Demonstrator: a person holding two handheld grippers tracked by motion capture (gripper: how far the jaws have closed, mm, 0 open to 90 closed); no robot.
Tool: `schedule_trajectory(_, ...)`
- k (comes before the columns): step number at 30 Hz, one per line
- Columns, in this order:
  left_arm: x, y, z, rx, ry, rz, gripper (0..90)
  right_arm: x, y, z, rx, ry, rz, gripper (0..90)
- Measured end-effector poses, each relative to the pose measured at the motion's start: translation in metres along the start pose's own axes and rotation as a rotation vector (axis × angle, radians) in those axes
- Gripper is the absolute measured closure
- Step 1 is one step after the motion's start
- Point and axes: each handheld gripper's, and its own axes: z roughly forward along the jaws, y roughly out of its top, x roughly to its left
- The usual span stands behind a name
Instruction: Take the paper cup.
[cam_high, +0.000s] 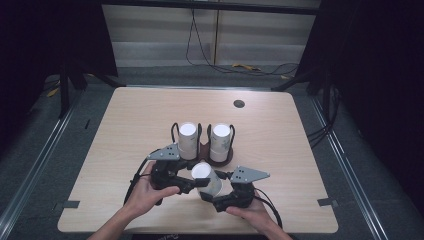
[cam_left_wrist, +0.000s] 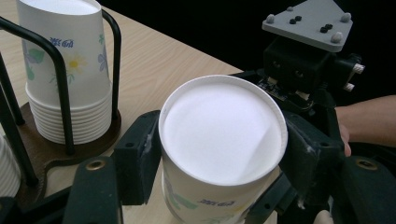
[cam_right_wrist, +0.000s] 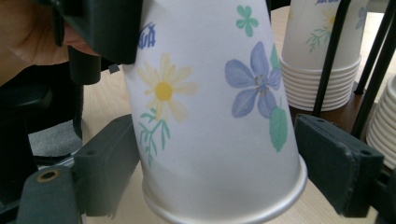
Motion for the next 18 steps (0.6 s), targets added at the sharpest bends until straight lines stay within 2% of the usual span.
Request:
schedule_trajectory(5, 0.0037, -0.0017, -0.0002, -0.004, -0.007, -0.009, 34.5, -0.0020, -0.0005, 0.0004, 0.007, 0.007, 0.007, 20.4)
schedule_trajectory(12, 0.0061, -0.0030, 0.0008, -0.007, -0.014, -0.015, 33.4, -0.0034, -0.0008, 0.0004, 0.012, 0.006, 0.011, 21.5)
schedule_trajectory(18, 0.0074, -0.0038, 0.0005, -0.005, 0.005, -0.028, 30.4, -0.0041, -0.0009, 0.0008, 0.023, 0.019, 0.021, 22.3)
